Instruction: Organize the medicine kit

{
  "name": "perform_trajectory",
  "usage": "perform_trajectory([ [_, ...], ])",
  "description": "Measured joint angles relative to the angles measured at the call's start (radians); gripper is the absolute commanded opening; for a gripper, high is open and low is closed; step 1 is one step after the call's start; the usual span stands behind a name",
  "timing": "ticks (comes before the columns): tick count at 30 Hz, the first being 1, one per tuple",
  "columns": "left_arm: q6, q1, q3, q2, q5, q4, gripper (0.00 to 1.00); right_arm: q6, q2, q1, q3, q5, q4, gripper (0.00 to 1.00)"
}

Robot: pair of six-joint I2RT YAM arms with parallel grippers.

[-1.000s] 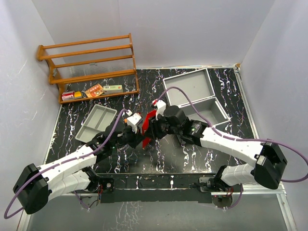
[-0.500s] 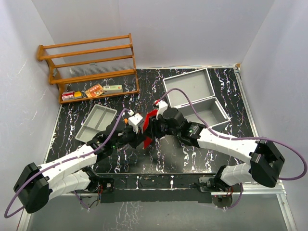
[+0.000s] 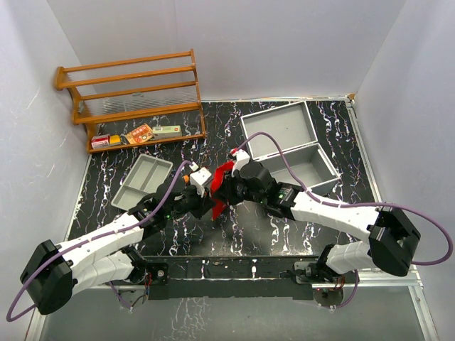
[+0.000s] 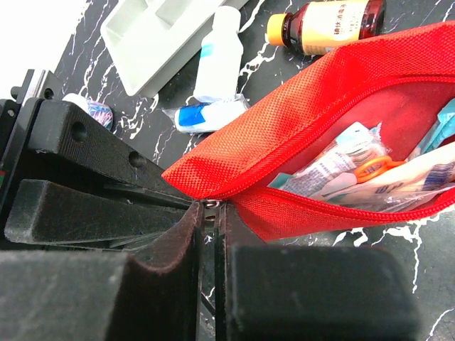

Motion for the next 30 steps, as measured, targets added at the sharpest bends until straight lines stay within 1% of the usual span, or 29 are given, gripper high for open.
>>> perform_trajectory([
  [14,-0.001,0.000,0.003,0.000,-0.051,0.004,0.00,0.026,-0.016,0.011,-0.012,0.095,-0.020,0.01],
  [16,-0.002,0.000,0.005,0.000,-0.062,0.000,0.00,0.027,-0.016,0.013,-0.012,0.114,-0.035,0.06],
  [18,-0.002,0.000,0.005,0.000,-0.069,0.000,0.00,0.027,-0.016,0.014,-0.012,0.131,-0.048,0.11],
  [19,-0.003,0.000,0.006,0.000,-0.071,0.000,0.00,0.026,-0.017,0.014,-0.012,0.138,-0.055,0.11],
  [22,-0.003,0.000,0.006,0.000,-0.072,-0.008,0.00,0.007,-0.018,0.009,-0.012,0.192,-0.080,0.11],
  [25,-0.002,0.000,0.006,0.000,-0.068,-0.016,0.00,-0.023,-0.018,-0.003,-0.013,0.212,-0.092,0.06],
  [26,-0.002,0.000,0.006,0.000,-0.066,-0.016,0.00,-0.031,-0.018,-0.006,-0.012,0.211,-0.091,0.05],
  [27,-0.002,0.000,0.006,0.000,-0.064,-0.016,0.00,-0.040,-0.018,-0.006,-0.012,0.208,-0.090,0.06],
  [30,0.000,0.000,0.006,0.000,-0.060,-0.016,0.00,-0.063,-0.018,-0.006,-0.012,0.181,-0.087,0.15],
])
